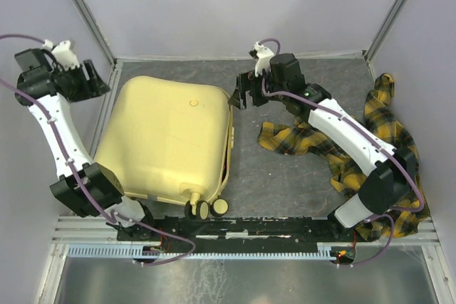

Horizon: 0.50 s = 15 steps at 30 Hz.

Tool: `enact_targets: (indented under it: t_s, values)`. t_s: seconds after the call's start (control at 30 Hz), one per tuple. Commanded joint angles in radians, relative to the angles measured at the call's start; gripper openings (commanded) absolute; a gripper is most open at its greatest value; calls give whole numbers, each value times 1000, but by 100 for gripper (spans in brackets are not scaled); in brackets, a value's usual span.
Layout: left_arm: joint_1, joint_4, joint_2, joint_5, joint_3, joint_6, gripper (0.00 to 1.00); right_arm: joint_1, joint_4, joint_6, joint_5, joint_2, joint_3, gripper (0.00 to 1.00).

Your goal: Pack the luggage

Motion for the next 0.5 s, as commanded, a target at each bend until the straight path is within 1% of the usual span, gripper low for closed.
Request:
enact_targets:
  t_s: [0.0,0.13,0.23,0.3,0.4,0.47]
  values:
    - [131,-205,2,-71,-63,214,71,3,51,44,-42,-61,161,99]
    - [248,-277,16,-148,-134,351,70,3,70,168,-3,-57,219,99]
    - [276,-312,23,-203,-214,477,66,1,87,272,4,-50,253,99]
    - [277,-329,-5,-201,-315,599,65,-4,100,354,1,-54,259,99]
    - [276,-324,-61,-231,-519,765,64,-17,180,493,-21,-62,238,99]
    - [276,-305,-97,-255,-636,847,63,-23,194,597,-29,-40,275,99]
